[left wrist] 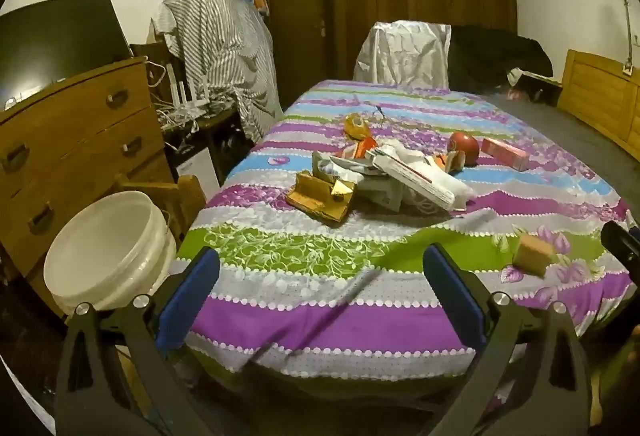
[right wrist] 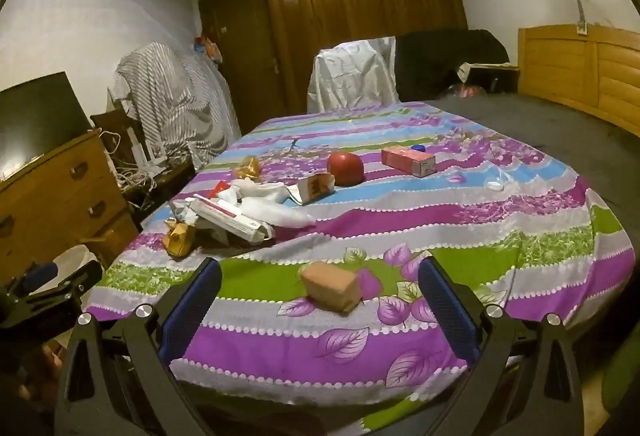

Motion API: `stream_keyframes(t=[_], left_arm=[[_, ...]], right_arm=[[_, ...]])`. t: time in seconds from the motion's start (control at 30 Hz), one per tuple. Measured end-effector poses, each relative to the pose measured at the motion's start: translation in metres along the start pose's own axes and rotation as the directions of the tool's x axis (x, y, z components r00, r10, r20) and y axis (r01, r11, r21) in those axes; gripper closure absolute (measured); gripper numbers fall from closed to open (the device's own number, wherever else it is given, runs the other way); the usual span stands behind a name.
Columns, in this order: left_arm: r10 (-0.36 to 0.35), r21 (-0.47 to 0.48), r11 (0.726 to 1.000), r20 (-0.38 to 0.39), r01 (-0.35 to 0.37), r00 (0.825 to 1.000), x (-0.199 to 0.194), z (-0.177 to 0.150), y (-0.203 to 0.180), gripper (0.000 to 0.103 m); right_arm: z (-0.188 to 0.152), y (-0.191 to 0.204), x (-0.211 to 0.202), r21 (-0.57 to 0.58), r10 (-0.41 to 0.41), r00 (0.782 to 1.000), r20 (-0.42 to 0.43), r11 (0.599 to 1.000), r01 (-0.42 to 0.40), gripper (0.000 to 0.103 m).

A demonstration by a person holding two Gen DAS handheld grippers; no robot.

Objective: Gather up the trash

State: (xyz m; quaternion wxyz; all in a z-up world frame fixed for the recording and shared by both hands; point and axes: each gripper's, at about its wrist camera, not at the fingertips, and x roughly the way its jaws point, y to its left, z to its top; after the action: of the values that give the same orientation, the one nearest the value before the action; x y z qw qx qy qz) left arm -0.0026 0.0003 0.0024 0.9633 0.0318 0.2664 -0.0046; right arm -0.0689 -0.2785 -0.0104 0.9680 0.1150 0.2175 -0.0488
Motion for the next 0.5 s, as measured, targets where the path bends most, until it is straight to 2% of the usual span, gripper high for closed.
stream_keyframes(t=[0.13,0.23,0.27,0.37,0.5], left_arm=[[-0.011,-0.033,0.999,-0.004,0.01,1.0,0.0,0.002,0.002,0.005],[-0.013,-0.063,0.998,0.004,0.013,1.0,0.0,-0.001,0.004,0.005],[-0.013,-0.068,0.998,0.004,0.013,1.0,0.0,-0.001,0.004,0.005],[-0.014,-0.075,0.997,-0.015,0.012,1.0,0.004,-0.001,0.006,0.005],[0.009,-0.052,0.999,-0.007,-0.01,1.0,0.002,0.0,0.006,0.005]], right_arm=[[0.002,-0.01,0.003,0.061,0.014,1.0,-0.02,0.998,-0.013,0.005],[0.0,-0.016,0.011,0.08,-0.024,0.998,-0.065,0.996,0.029,0.005],[-0.001,-0.017,0.013,0.086,-0.011,0.997,-0.071,0.996,0.017,0.005],[-0.003,-0.018,0.015,0.117,0.018,0.997,-0.069,0.993,-0.01,0.005],[-0.003,-0.015,0.014,0.102,0.014,0.998,-0.054,0.995,-0.009,0.005]])
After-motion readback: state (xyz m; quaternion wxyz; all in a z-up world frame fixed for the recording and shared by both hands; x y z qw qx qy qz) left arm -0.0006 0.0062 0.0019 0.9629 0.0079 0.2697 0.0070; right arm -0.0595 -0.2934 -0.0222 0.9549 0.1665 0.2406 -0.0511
